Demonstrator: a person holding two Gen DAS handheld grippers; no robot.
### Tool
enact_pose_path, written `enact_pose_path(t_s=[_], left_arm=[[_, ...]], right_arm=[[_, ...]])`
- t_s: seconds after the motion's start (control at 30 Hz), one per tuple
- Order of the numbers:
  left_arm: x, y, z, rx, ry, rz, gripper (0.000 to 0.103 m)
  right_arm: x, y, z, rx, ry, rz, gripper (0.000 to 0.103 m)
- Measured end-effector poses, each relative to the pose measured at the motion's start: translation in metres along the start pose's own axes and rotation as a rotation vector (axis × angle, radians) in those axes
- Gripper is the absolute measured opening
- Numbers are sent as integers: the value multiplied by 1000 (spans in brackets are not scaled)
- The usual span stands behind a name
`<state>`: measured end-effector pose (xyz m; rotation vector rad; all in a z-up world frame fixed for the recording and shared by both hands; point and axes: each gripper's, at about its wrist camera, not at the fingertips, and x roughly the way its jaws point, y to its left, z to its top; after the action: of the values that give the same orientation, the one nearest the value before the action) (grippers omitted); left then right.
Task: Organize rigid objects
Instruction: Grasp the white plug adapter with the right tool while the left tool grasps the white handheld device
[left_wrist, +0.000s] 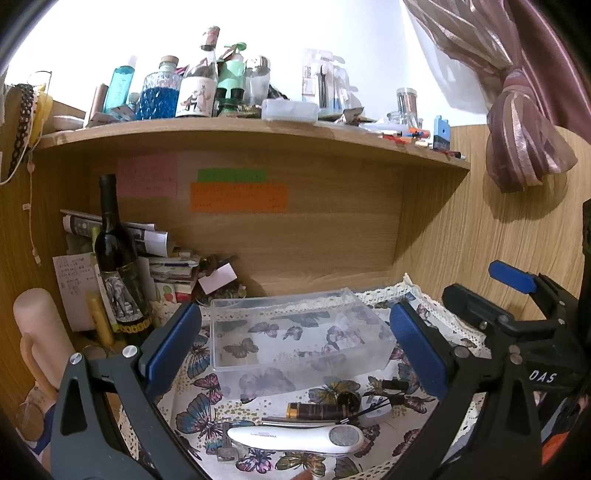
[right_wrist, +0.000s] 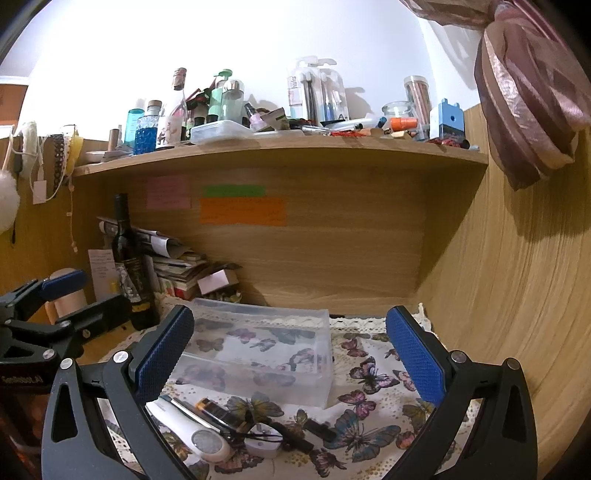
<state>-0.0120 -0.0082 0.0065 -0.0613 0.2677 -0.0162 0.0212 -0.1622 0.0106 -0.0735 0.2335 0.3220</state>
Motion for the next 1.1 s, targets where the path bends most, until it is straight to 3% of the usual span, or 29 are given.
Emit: enact_pose_path(t_s=[0.13,0.27,0.47,0.7,0.87,1.1], left_arm=[[13,5,-9,-36,60,-4,103],[31,5,-24,-51,149,8,86],[61,-6,-55,-45,278,14,86],[95,-24,-95,-13,424,45,86],[99,-27,-112,17,469,69,86],[74,-7,-119,7,463,85,86]], right_arm=[[4,-7,-7,6,13,-17,103],[16,-19,-19,24,74,-27,88],[35,-37,-44,63,196,-12,76],[41,-43,-69,69,279,7,76],[47,-41,-82,73,338,37,76],[54,-29,-100,61,407,78,76]])
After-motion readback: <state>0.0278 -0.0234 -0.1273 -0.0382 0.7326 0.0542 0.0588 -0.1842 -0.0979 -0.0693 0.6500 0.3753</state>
